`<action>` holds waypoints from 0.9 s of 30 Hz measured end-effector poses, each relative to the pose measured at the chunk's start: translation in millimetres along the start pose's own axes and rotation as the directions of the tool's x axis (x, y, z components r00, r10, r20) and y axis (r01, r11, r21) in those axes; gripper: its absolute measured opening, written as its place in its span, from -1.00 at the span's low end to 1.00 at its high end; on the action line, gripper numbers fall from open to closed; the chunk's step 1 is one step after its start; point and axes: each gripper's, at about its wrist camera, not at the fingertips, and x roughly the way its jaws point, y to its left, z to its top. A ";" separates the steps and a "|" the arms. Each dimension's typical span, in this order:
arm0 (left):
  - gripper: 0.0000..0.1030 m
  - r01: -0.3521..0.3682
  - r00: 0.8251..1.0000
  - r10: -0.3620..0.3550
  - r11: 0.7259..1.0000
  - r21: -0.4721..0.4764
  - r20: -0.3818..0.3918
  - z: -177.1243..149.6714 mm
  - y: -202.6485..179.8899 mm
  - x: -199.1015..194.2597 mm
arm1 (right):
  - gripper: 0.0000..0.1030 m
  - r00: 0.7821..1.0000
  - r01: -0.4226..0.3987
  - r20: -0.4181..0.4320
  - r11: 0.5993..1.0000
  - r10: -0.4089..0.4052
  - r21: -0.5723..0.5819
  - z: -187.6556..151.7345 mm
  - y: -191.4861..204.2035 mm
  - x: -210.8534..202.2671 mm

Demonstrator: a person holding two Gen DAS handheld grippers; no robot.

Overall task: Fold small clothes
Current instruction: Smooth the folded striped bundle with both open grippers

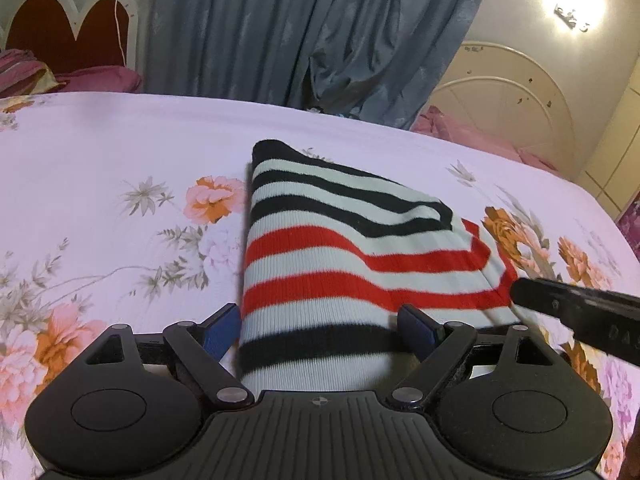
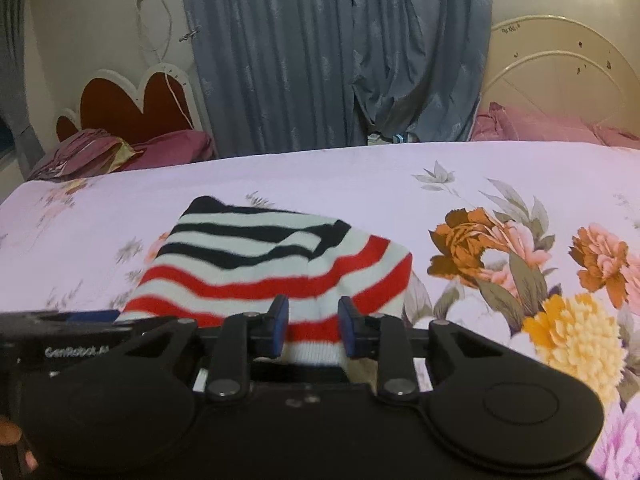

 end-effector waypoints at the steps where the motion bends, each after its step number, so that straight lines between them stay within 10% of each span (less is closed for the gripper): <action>1: 0.65 0.002 1.000 -0.002 1.000 -0.001 -0.002 -1.1 -0.3 -1.1 | -0.52 1.000 -0.006 -0.001 1.000 0.006 -0.003 -2.6 1.7 -3.5; 27: 0.65 0.034 0.997 -0.033 0.999 0.018 -0.073 -57.2 2.4 -30.9 | -0.52 0.997 0.012 -0.080 0.995 -0.020 -0.099 -60.9 10.0 -32.0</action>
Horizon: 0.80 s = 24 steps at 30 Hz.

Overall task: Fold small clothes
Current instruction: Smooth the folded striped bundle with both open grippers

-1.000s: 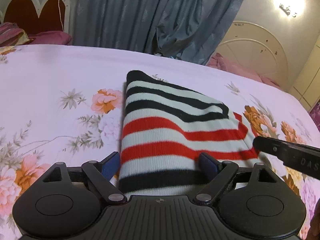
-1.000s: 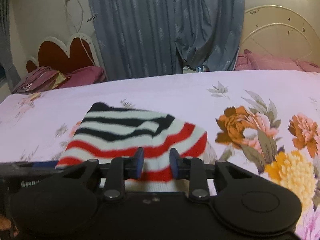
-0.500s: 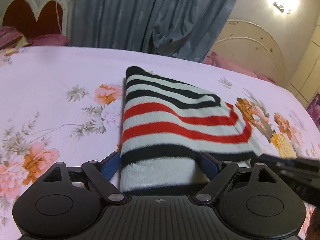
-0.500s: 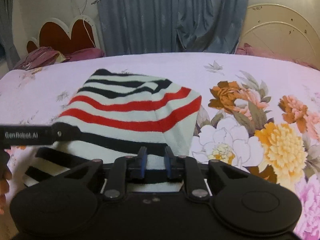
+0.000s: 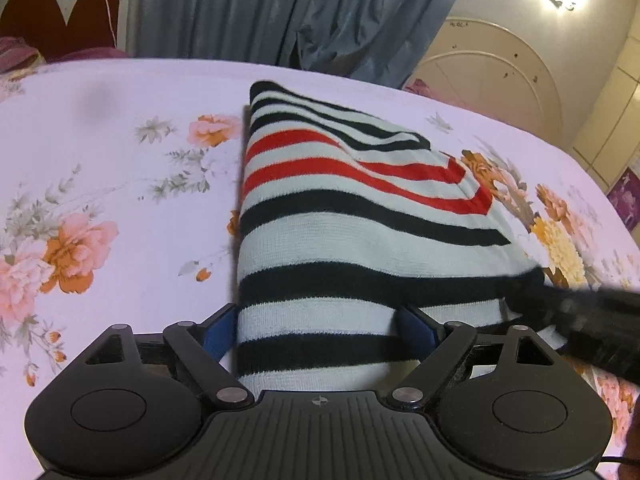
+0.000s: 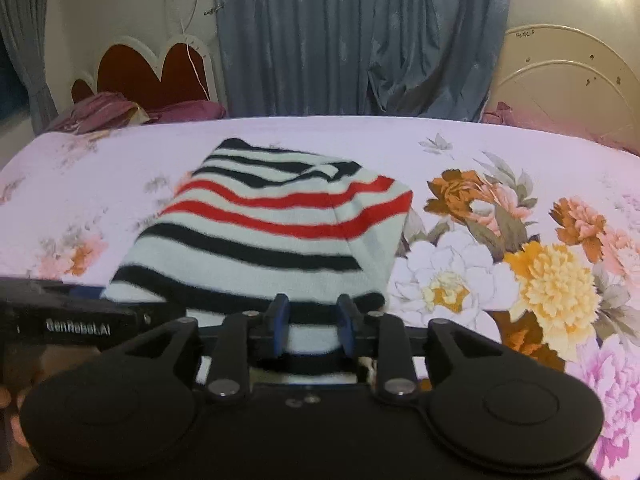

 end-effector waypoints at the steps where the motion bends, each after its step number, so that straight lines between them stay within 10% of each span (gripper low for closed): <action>1: 0.65 -0.001 1.000 0.001 1.000 -0.006 -0.006 0.5 0.4 -0.1 | -0.54 1.000 -0.008 -0.020 1.000 0.008 0.002 -4.0 -2.2 4.6; 7: 0.67 -0.013 1.000 0.013 1.000 0.017 -0.016 9.4 -5.5 -3.1 | -0.37 0.998 -0.055 -0.003 0.995 0.055 0.084 5.6 -9.7 -9.5; 12: 0.87 -0.030 1.000 0.030 1.000 0.005 0.003 18.5 -9.4 -10.6 | 0.20 0.999 -0.045 0.023 0.992 0.042 0.118 16.0 -20.1 -15.8; 24: 0.88 0.011 1.000 -0.011 0.995 -0.096 0.007 47.5 13.6 8.2 | 0.49 0.994 -0.098 -0.022 0.945 0.111 0.312 35.3 -67.5 19.2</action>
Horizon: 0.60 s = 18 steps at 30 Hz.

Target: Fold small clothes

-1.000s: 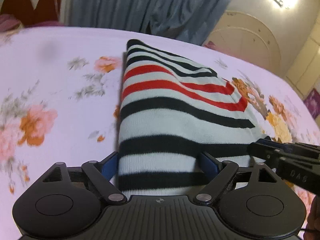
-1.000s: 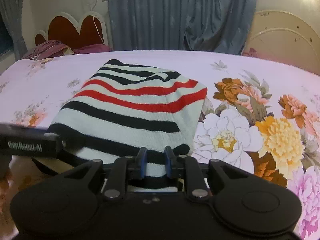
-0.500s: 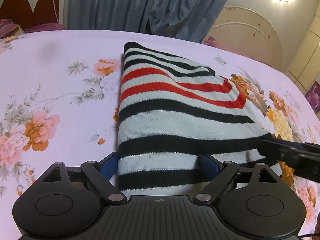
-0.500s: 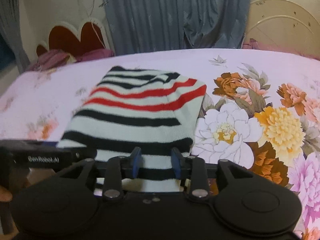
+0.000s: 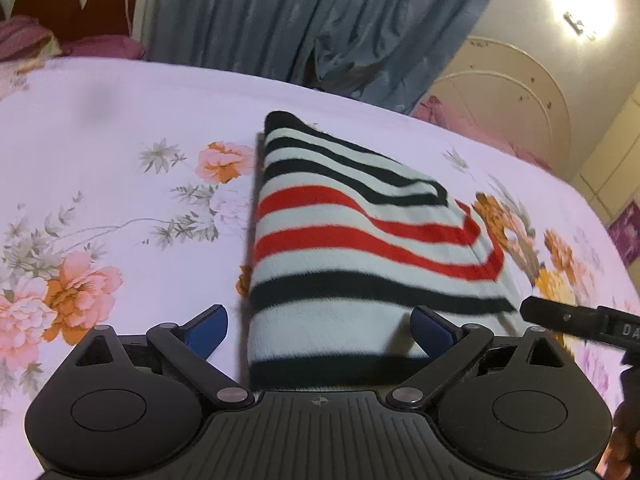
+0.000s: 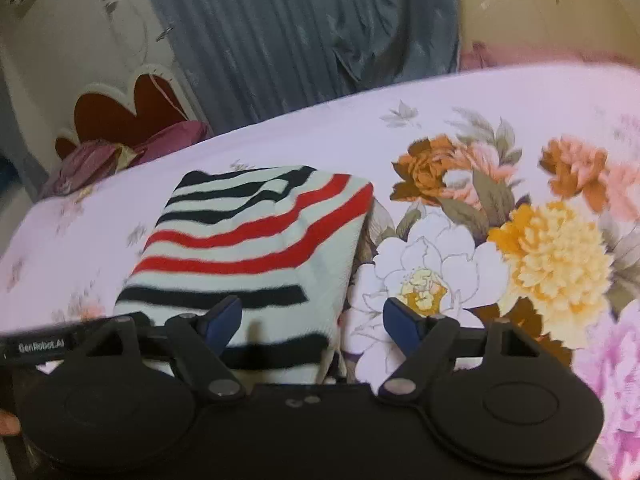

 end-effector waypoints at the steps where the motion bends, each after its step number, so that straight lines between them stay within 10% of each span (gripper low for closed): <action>1: 0.88 0.009 1.000 -0.009 1.000 -0.013 -0.006 1.6 2.3 4.4 | 0.49 1.000 -0.008 -0.007 1.000 0.008 0.025 2.5 -4.6 5.2; 18: 0.91 0.120 0.988 -0.121 0.993 -0.009 -0.091 15.6 -3.0 54.9 | 0.36 0.994 -0.093 -0.061 0.995 0.096 0.043 14.8 -1.9 76.8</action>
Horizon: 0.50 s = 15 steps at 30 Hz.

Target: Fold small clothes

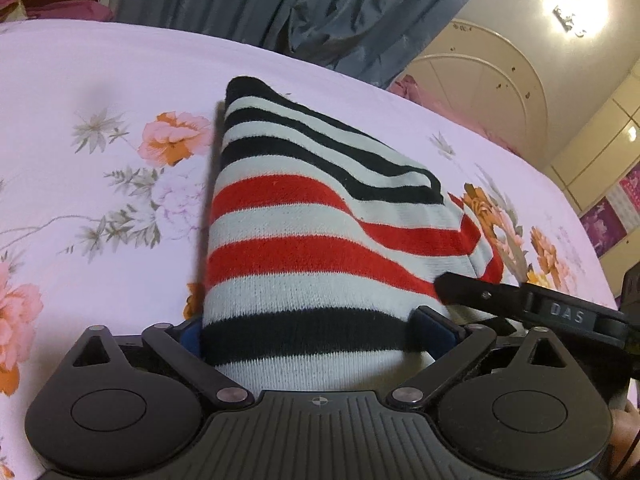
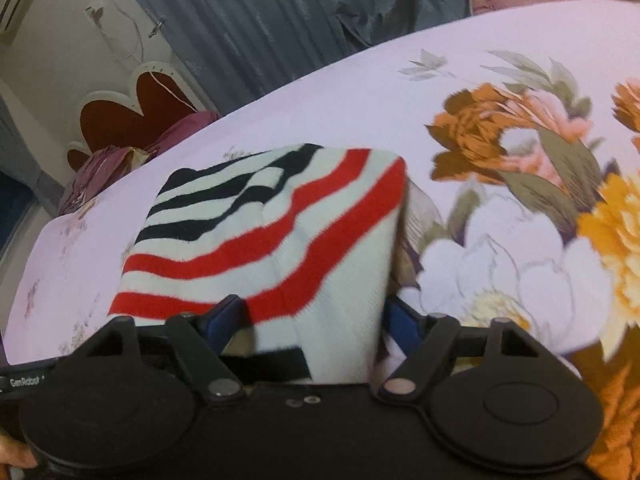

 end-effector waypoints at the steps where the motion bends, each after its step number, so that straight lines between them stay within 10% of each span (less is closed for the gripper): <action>1: 0.90 -0.001 1.000 0.001 1.000 0.001 0.000 0.9 0.2 0.1 | 0.34 1.000 0.005 0.003 1.000 -0.005 -0.010 0.5 2.4 1.6; 7: 0.56 -0.008 1.000 0.008 1.000 0.006 0.020 2.7 -2.3 -7.7 | -0.17 1.000 -0.001 0.030 1.000 0.002 -0.013 2.2 5.7 -7.2; 15: 0.31 -0.036 0.999 0.034 0.998 0.054 0.032 5.2 -10.8 -17.0 | -0.30 0.999 -0.004 0.048 1.000 0.005 -0.003 2.2 10.8 -12.0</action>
